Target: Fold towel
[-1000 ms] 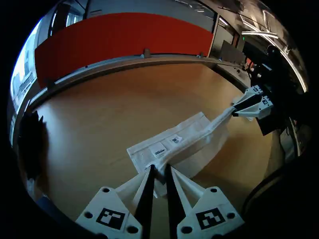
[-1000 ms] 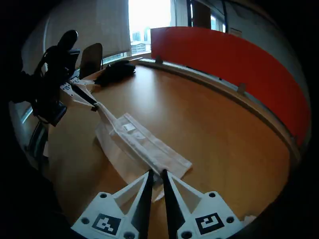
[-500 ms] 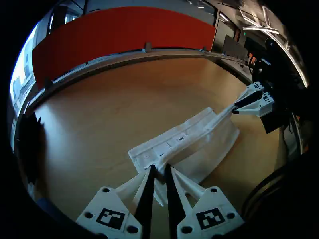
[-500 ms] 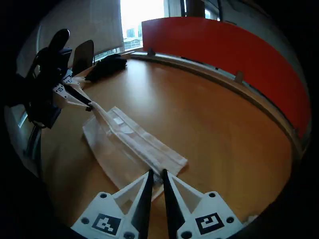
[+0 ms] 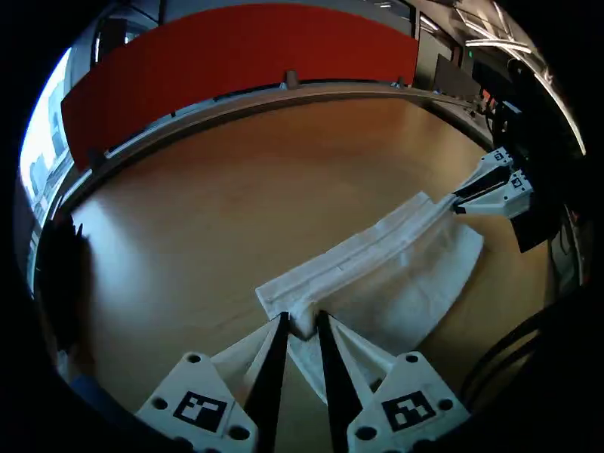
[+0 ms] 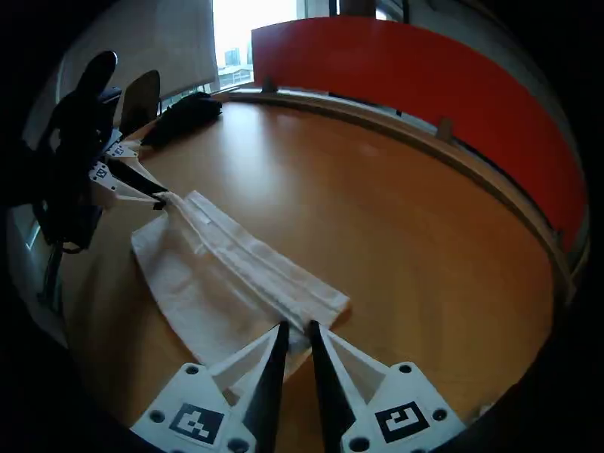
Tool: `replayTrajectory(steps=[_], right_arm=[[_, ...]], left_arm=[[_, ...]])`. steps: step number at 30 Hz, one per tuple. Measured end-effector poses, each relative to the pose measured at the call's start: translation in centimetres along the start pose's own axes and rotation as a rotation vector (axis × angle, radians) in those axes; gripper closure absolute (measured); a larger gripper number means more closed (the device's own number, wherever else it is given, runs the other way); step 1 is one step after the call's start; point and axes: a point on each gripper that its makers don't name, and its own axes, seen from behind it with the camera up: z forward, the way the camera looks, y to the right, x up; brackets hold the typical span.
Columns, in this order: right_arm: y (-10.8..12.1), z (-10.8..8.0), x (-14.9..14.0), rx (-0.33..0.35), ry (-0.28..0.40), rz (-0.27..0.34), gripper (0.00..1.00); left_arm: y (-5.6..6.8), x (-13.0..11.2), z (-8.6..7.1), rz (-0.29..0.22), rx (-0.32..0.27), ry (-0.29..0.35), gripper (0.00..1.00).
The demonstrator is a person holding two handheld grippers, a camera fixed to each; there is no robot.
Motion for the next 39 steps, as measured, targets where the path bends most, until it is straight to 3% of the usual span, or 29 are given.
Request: replayTrajectory(steps=[12,16,22,28,39], right_arm=[[1.5,0.6,0.3,-0.055,0.003,0.016,0.51],[2.1,0.8,0.6,-0.074,0.007,0.019,0.40],[3.0,0.9,1.0,-0.104,0.019,0.018,0.10],[3.1,0.8,1.3,-0.113,0.027,0.020,0.09],[1.9,-0.1,1.1,-0.095,0.036,0.019,0.09]], left_arm=[[-1.6,-0.3,0.7,0.046,0.060,-0.008,0.52],[-2.4,-0.1,0.8,0.049,0.081,-0.008,0.52],[-3.3,0.1,0.8,0.039,0.106,-0.011,0.28],[-3.3,0.3,0.6,0.021,0.100,-0.007,0.11],[-3.1,0.1,-0.6,-0.011,0.096,0.007,0.10]])
